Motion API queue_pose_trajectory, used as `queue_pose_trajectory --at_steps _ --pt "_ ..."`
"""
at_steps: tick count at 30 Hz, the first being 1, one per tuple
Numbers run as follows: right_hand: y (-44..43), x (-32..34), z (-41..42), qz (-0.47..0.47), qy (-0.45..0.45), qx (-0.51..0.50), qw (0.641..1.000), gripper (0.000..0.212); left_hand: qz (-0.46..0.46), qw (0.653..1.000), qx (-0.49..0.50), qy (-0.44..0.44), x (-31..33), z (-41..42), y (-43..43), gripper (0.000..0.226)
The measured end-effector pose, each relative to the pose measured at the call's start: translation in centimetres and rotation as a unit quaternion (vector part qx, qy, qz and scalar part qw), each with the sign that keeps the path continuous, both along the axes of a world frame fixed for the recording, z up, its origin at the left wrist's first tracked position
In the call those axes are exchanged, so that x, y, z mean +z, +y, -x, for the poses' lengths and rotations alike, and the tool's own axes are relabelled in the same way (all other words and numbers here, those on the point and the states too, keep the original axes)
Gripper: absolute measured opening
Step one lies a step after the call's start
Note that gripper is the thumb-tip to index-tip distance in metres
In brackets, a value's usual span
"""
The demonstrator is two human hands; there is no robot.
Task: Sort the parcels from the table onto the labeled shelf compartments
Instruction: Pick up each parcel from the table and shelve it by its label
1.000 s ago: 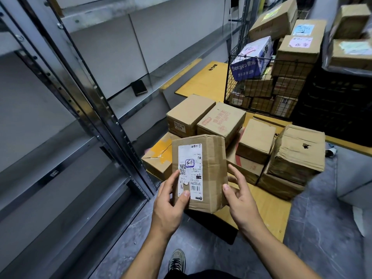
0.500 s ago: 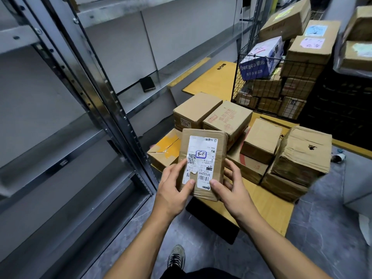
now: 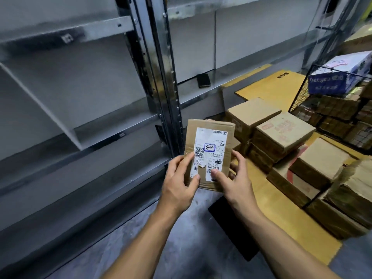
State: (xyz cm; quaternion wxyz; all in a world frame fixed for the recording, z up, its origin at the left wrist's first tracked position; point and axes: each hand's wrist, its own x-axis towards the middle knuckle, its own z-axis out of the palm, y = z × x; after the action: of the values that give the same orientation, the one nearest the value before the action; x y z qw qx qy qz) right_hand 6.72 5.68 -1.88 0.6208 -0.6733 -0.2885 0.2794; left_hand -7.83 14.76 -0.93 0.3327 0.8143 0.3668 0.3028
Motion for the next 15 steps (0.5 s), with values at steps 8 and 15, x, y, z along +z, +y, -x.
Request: queue_pose_trajectory --at_steps 8,15 --pt "5.6 2.5 6.7 -0.063 -0.027 0.066 0.995 0.064 -0.034 0.997 0.061 -0.017 2.9 8.3 2.7 0.059" --pt "9.1 5.3 14.6 -0.097 0.004 0.102 0.990 0.059 -0.062 0.994 0.095 0.000 6.1 17.1 4.6 0.063"
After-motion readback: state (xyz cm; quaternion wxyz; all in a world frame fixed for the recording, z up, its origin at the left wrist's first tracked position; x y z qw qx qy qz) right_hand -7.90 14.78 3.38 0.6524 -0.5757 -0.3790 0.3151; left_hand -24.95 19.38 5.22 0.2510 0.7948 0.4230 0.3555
